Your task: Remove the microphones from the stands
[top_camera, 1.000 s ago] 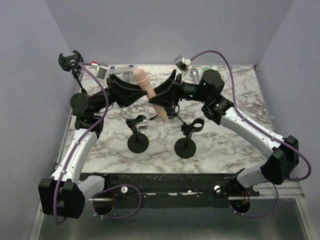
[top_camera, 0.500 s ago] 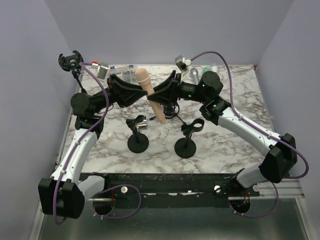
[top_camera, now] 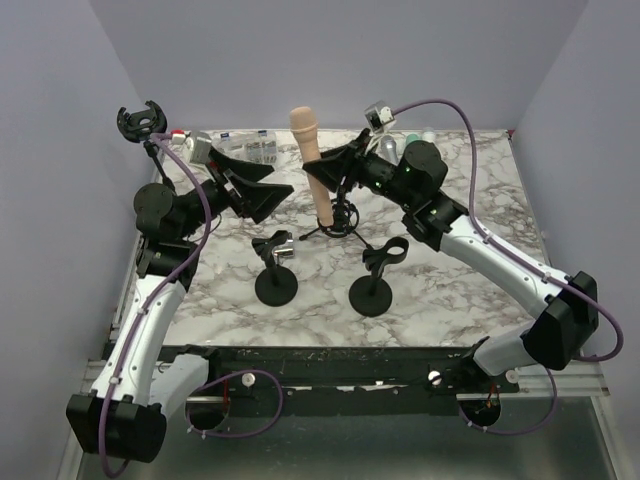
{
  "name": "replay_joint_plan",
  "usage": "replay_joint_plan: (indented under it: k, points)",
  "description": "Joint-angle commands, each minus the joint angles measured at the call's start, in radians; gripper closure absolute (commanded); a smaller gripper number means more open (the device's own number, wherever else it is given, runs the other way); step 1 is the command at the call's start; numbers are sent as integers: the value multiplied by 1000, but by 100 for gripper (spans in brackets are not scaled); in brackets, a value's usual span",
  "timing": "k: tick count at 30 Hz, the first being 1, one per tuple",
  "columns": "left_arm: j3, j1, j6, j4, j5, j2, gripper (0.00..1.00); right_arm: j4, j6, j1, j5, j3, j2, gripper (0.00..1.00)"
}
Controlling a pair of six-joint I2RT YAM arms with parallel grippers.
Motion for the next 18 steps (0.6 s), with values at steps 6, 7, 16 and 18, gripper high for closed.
replay_joint_plan:
  k: [6, 7, 16, 18]
  points:
    - [58, -2, 259, -360, -410, -85, 1, -144, -253, -12, 719, 143, 12, 99]
    - [55, -2, 261, -359, -419, -86, 1, -154, -274, -26, 745, 157, 30, 100]
    - [34, -2, 305, -362, -484, -66, 2, -178, -306, -226, 723, 233, 185, 99]
    - [36, -2, 314, -370, -492, -54, 2, -184, -314, -258, 714, 249, 237, 99]
